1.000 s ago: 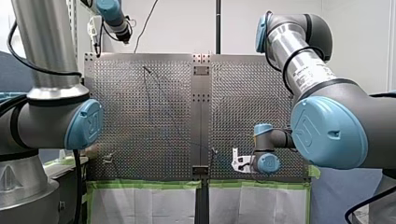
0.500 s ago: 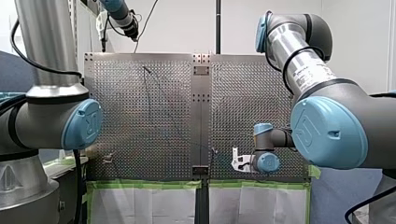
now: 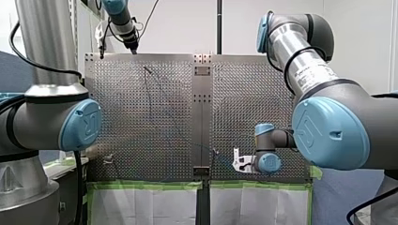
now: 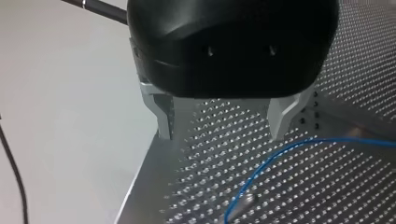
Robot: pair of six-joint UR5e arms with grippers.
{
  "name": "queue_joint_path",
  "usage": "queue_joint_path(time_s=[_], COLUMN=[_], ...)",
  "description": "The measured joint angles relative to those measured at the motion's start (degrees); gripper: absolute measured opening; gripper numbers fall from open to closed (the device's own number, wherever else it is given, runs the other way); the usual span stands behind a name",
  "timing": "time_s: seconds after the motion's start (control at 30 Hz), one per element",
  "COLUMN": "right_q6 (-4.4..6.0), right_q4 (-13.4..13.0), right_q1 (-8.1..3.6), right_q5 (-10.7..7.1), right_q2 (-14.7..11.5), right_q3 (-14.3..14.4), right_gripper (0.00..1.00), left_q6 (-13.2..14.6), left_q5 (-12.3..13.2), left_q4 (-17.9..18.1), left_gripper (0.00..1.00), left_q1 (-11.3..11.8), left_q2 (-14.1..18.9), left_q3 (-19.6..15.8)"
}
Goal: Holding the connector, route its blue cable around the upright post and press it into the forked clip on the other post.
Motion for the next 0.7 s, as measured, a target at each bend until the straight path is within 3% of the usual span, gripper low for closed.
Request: queue_joint_path(time_s=[0.7], right_q6=[-0.14], right_q4=[0.6], right_q1=[0.58], right_q5=[0.0], right_q2=[0.0], right_q3=[-0.1], right_gripper=[0.0], left_q6=[-3.9], left_q5=[-4.8], left_q4=[-1.5], left_gripper=[1.0], left_q1=[-2.5], left_q2=[0.4], left_q3=[0.0])
